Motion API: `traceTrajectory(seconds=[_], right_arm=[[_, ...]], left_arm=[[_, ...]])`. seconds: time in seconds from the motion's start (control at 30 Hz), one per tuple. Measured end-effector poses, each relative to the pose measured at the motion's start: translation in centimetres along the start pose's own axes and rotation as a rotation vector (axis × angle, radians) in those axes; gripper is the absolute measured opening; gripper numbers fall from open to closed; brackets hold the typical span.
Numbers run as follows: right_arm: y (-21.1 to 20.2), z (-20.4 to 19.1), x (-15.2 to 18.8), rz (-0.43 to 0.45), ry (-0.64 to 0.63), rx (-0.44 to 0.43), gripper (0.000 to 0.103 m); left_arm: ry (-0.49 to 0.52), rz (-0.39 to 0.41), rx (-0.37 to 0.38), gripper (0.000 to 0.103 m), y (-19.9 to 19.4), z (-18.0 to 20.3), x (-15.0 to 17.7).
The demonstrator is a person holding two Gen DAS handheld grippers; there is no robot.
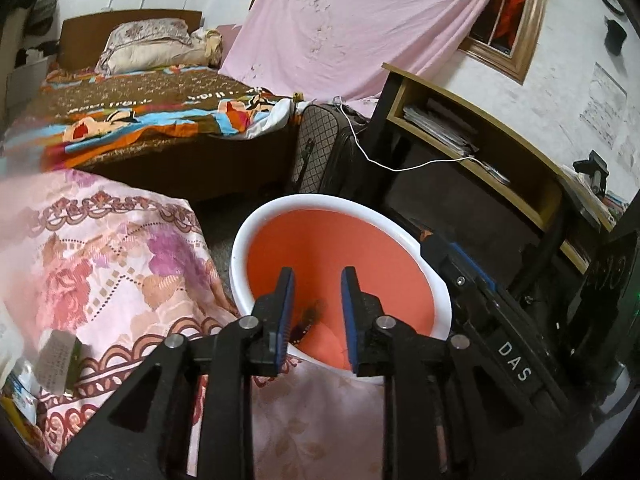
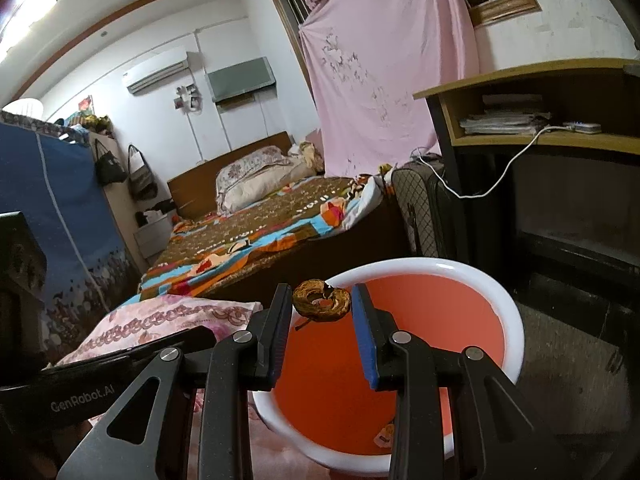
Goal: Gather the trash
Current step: 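Carry both pieces over the orange basin and open both tools to drop them, then move both open tools back over the remaining trash on the bedspread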
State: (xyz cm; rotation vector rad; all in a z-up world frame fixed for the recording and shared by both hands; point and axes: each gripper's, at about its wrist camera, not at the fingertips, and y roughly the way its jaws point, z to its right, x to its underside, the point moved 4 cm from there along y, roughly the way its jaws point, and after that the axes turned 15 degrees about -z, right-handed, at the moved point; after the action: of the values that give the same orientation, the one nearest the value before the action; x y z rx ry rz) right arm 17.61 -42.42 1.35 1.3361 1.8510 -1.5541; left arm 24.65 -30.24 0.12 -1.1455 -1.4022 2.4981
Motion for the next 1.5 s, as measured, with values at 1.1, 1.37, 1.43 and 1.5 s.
traceTrajectory(seconds=[1.1, 1.37, 1.43, 1.5], right_arm=[[-3.0, -4.5, 0.0, 0.185, -0.147, -0.103, 0.095], [-4.7, -7.6, 0.6, 0.285, -0.237, -0.182, 0.103], [-5.3, -8.5, 1.0, 0.307, -0.258, -0.203, 0.103], [-5.7, -9.2, 1.3, 0.326, -0.278, -0.217, 0.103]], left_arm=[[-0.209, 0.389, -0.357, 0.087, -12.5, -7.7, 5.6], [-0.265, 0.484, -0.467, 0.091, -15.8, -9.5, 8.8], [-0.276, 0.501, -0.494, 0.091, -16.7, -10.0, 9.9], [-0.287, 0.522, -0.522, 0.091, -17.6, -10.3, 10.9]])
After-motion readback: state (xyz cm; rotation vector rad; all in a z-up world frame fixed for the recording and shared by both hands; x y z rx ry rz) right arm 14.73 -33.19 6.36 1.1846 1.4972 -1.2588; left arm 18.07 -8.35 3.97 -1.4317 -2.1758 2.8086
